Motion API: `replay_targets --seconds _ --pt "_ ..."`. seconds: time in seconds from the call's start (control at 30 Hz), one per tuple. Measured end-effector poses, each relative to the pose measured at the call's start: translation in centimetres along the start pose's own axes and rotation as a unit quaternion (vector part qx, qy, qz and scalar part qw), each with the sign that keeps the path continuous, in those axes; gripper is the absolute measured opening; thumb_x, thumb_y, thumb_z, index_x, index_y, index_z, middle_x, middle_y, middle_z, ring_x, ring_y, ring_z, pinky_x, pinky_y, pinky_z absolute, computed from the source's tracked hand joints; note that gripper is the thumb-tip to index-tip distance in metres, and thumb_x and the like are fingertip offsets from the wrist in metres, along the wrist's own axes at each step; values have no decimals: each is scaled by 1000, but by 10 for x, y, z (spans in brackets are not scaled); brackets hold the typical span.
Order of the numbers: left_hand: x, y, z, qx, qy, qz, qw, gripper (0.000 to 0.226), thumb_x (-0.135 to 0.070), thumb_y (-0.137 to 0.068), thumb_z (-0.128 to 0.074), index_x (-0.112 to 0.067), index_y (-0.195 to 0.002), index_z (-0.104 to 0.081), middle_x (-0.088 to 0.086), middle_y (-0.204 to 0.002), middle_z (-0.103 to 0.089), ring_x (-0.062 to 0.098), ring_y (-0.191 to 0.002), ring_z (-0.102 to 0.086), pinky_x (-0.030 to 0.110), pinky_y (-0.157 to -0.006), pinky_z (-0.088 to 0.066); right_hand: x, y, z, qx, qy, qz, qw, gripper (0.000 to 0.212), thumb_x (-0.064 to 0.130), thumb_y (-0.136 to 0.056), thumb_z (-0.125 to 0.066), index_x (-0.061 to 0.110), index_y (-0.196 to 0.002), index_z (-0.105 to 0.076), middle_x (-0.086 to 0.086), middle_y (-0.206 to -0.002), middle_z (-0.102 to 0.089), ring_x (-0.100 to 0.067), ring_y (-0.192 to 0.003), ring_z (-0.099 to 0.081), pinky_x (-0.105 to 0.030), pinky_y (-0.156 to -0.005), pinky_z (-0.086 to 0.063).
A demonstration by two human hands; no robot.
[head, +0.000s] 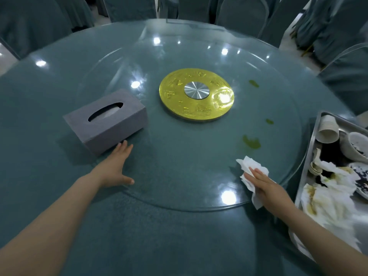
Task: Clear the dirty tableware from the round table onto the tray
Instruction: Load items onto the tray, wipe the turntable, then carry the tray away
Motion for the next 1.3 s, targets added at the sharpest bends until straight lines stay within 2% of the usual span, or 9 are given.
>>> replay_targets --seconds 0.27,0.5,0.63,0.73,0.83,0.9,1.07,1.2,1.3 --pt "-78 23 -39 -98 38 -81 991 93 -33 -88 -63 -13 -152 1 1 -160 11 9 -144 14 21 -114 2 52 10 -32 -8 11 -15 1000 45 15 -99 -41 23 -143 -42 5 -154 -29 -16 -146 -16 -21 -113 -7" --pt "-140 34 -89 -44 78 41 995 118 -63 -78 -61 -11 -149 18 7 -158 21 20 -146 15 33 -117 3 111 13 -54 4 78 44 996 60 11 -97 -34 27 -152 -15 7 -160 -6 -15 -147 -9 -27 -111 -24" --pt "-124 39 -91 -47 -10 102 994 131 -79 -69 -54 -6 -147 21 12 -155 27 25 -145 20 41 -117 6 132 20 -40 -20 75 124 989 55 6 -67 -71 15 -120 -65 -3 -133 -58 -18 -119 -58 -23 -83 -52" --pt "-98 34 -77 -27 -27 97 995 134 -79 -66 -58 -7 -148 19 11 -156 27 24 -146 18 40 -118 3 109 24 -29 -10 163 83 983 77 14 -26 -93 14 -100 -75 -1 -109 -72 -17 -99 -69 -22 -72 -55" --pt "-82 30 -65 -6 -26 96 995 137 -75 -63 -64 -7 -148 19 10 -156 27 23 -146 18 38 -117 3 80 14 -22 -37 131 20 990 63 7 -60 -84 10 -119 -65 -6 -127 -62 -22 -120 -58 -31 -89 -51" --pt "-74 27 -59 3 -28 95 995 138 -72 -63 -68 -7 -148 18 10 -156 27 23 -146 18 38 -118 1 65 -1 -20 -59 62 -70 994 47 6 -90 -53 11 -136 -48 -9 -145 -44 -24 -138 -35 -36 -105 -37" --pt "-62 23 -48 10 -40 94 995 138 -68 -63 -72 -5 -149 16 11 -157 24 24 -146 16 39 -119 -2 98 -43 -31 -85 -23 -128 988 50 5 -98 -27 14 -147 -31 -10 -156 -25 -24 -144 -18 -32 -115 -16" --pt "-57 20 -43 16 -62 96 993 138 -68 -63 -72 -5 -149 16 12 -157 23 25 -147 13 40 -119 -3 180 -64 -60 -79 -13 -18 997 48 9 -94 -38 16 -141 -36 -12 -150 -30 -27 -137 -25 -34 -114 -17" --pt "-54 19 -40 26 -73 96 992 138 -67 -63 -72 -4 -149 16 13 -157 23 26 -147 12 40 -118 -4 200 -65 -82 -17 17 8 1000 66 7 -91 -45 14 -150 -15 -8 -159 -6 -27 -146 -2 -34 -119 -3"
Point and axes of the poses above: each hand's wrist, its own y-axis away from the middle knuckle, its own z-axis out of the back of the hand, x = y × z, the point moved 3 cm from there along -y, towards the middle knuckle
